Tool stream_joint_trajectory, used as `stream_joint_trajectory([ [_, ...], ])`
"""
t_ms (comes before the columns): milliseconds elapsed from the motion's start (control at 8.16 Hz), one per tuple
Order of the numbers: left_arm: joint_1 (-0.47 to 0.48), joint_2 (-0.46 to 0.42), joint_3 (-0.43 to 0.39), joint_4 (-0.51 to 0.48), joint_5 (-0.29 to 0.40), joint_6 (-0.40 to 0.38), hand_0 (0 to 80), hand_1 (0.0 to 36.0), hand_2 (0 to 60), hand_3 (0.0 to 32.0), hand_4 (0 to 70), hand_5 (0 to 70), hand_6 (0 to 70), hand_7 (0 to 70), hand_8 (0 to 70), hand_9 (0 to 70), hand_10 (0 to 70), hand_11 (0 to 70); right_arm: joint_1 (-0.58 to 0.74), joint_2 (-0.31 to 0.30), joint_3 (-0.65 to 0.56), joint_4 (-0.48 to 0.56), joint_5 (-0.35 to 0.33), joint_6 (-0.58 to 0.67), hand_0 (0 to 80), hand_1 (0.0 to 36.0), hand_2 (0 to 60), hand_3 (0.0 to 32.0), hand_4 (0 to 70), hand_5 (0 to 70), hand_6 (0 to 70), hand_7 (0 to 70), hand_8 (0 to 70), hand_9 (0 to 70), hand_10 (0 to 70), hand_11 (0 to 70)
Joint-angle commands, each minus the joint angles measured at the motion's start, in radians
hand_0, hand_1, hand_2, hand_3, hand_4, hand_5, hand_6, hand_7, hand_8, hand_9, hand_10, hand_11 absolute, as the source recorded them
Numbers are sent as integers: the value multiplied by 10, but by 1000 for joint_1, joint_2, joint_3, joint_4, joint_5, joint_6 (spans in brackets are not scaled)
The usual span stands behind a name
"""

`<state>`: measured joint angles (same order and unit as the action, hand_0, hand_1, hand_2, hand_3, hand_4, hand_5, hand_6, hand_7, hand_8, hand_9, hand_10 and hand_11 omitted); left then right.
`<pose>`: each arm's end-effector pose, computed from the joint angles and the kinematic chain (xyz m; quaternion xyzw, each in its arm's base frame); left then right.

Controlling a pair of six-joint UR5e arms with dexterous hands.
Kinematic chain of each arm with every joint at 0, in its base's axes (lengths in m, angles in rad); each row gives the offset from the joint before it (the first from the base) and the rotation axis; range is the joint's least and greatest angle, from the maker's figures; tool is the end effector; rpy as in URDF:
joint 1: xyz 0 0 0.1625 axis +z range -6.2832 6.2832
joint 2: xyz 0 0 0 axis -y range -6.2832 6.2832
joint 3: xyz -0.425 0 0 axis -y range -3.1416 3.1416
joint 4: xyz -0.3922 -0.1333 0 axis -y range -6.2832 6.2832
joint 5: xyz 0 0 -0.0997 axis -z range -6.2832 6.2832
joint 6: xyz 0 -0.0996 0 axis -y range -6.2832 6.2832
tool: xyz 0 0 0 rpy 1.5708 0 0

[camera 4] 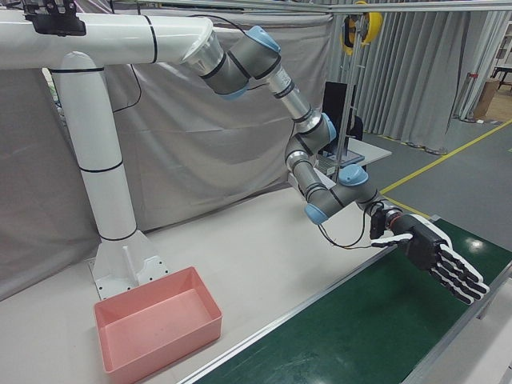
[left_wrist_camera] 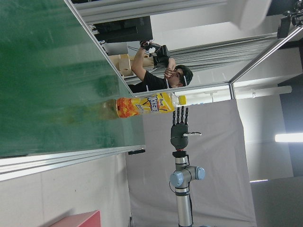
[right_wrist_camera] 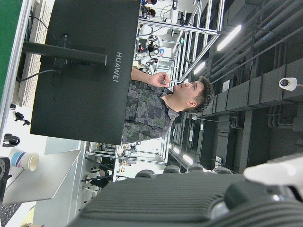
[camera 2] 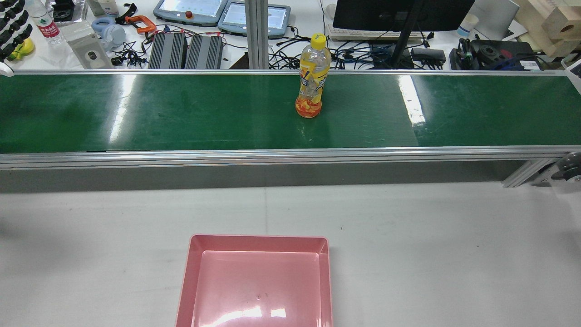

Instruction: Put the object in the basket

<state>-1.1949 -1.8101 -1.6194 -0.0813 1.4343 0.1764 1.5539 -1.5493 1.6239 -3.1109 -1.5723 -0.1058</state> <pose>0.0854 -0.6165 0.5214 -0.0436 0.8227 -0.5580 0.0996 0.1245 -0.5119 0.6469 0.0325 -0.7426 0.6676 0.0416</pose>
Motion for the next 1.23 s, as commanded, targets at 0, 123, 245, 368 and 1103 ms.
stream_joint_trajectory([
  [0,0,0,0,0,0,0,681,126,0,0,0,103,0,3,0,0,0,21,0,0,1,0,0,0,0,0,0,0,0,0,0,0,0,0,0,0],
  [123,1,-2,0,0,0,2,702,127,0,0,0,97,0,0,0,0,0,19,0,0,1,0,0,0,0,0,0,0,0,0,0,0,0,0,0,0],
  [245,3,-3,0,0,0,3,716,127,0,0,0,102,0,0,0,0,0,19,0,0,-1,-2,0,0,0,0,0,0,0,0,0,0,0,0,0,0],
  [368,3,-5,0,0,0,5,720,128,0,0,0,108,0,0,0,0,1,26,0,0,1,0,0,0,0,0,0,0,0,0,0,0,0,0,0,0],
  [1103,77,-57,-10,66,-8,66,704,133,0,0,0,114,0,0,0,0,1,25,0,0,1,-2,0,0,0,0,0,0,0,0,0,0,0,0,0,0],
])
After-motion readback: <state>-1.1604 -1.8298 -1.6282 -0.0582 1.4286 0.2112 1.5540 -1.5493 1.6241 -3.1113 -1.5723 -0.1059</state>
